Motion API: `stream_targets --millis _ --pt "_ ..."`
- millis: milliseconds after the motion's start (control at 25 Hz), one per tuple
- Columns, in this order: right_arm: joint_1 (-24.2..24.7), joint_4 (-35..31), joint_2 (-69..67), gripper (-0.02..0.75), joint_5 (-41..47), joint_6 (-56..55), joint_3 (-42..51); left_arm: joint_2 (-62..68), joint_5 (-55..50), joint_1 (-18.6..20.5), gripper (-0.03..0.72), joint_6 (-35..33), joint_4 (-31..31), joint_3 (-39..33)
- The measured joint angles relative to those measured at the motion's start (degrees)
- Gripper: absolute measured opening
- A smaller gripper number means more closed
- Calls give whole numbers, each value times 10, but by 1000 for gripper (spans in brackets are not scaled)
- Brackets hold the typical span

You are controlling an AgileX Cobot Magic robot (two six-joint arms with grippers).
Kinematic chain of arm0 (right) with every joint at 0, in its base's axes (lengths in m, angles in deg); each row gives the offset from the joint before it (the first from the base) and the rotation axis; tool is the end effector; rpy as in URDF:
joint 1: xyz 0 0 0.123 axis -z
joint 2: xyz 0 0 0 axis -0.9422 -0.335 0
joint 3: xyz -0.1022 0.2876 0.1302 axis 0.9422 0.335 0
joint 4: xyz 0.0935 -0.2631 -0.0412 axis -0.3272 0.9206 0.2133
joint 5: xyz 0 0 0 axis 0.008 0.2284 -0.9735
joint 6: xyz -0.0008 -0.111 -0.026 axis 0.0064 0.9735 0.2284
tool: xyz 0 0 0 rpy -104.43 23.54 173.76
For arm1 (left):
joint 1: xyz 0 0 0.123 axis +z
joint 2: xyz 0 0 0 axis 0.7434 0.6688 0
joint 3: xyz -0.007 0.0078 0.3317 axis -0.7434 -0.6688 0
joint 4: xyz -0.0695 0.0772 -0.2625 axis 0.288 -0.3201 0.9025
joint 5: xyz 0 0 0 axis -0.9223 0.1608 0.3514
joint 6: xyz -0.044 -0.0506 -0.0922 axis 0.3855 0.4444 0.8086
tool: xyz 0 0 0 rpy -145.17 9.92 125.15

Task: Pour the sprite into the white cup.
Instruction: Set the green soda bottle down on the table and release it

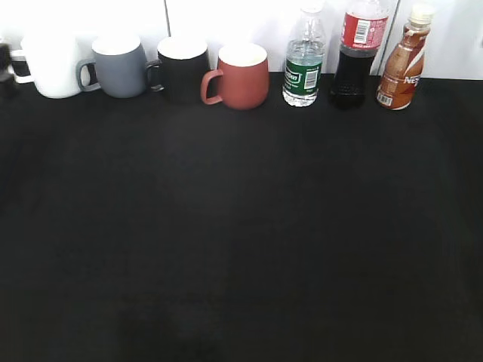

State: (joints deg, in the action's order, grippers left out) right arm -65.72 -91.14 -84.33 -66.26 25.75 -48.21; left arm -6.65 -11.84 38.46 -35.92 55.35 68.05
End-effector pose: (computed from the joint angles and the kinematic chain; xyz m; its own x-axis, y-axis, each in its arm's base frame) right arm 0.4122 -0.0426 0.2381 -0.0252 0.0401 -0.9989 0.1584 0.9867 0.0357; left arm 0.2862 -0.0475 0.2679 -0.1221 0.0040 -0.9925 0.1579 0.9873 -0.0155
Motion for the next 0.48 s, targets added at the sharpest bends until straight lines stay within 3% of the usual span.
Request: stream_targets --millis 200,360,480 --pt "4 85 -191 396 -47 -26 -127 -50 -93 -58 278 2 5 0" --pt "4 90 -273 396 -62 -29 -201 -53 -97 -60 278 4 5 0" --pt "5 91 -290 408 -65 -31 -207 -53 -97 -60 278 4 5 0"
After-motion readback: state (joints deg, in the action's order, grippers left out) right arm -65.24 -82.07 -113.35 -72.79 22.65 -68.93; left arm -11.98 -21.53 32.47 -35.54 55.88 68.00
